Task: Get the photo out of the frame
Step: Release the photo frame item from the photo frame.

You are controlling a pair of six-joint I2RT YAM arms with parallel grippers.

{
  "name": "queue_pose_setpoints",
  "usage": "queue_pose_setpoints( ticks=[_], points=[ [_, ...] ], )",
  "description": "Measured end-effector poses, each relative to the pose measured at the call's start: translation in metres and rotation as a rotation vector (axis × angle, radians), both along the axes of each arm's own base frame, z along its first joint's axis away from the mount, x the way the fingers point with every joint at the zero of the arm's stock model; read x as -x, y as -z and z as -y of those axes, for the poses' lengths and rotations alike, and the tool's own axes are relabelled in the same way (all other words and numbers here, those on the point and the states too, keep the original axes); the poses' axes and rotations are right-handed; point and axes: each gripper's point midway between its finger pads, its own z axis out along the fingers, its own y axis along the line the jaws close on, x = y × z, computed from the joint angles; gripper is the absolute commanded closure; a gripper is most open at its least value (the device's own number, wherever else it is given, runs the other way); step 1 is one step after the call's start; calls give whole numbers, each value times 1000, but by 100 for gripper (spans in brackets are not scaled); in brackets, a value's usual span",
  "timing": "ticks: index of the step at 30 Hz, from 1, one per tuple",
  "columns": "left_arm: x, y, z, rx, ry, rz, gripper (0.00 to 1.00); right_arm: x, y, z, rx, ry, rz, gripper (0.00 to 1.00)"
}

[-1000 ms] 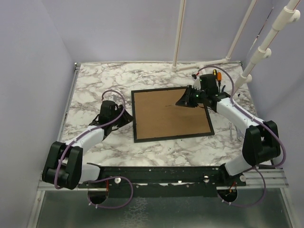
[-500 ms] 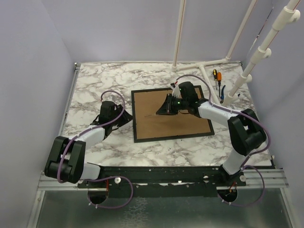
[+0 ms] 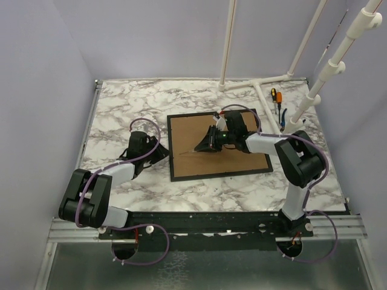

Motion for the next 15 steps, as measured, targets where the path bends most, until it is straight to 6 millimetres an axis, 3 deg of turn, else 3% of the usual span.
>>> queue_pose_setpoints(
  ticks=[9, 15],
  points=[
    [0, 6, 1, 1, 6, -13, 68, 10, 21, -6, -34, -37, -117, 99],
    [2, 10, 2, 4, 11, -20, 68, 12, 23, -10, -60, -45, -159, 99]
  ],
)
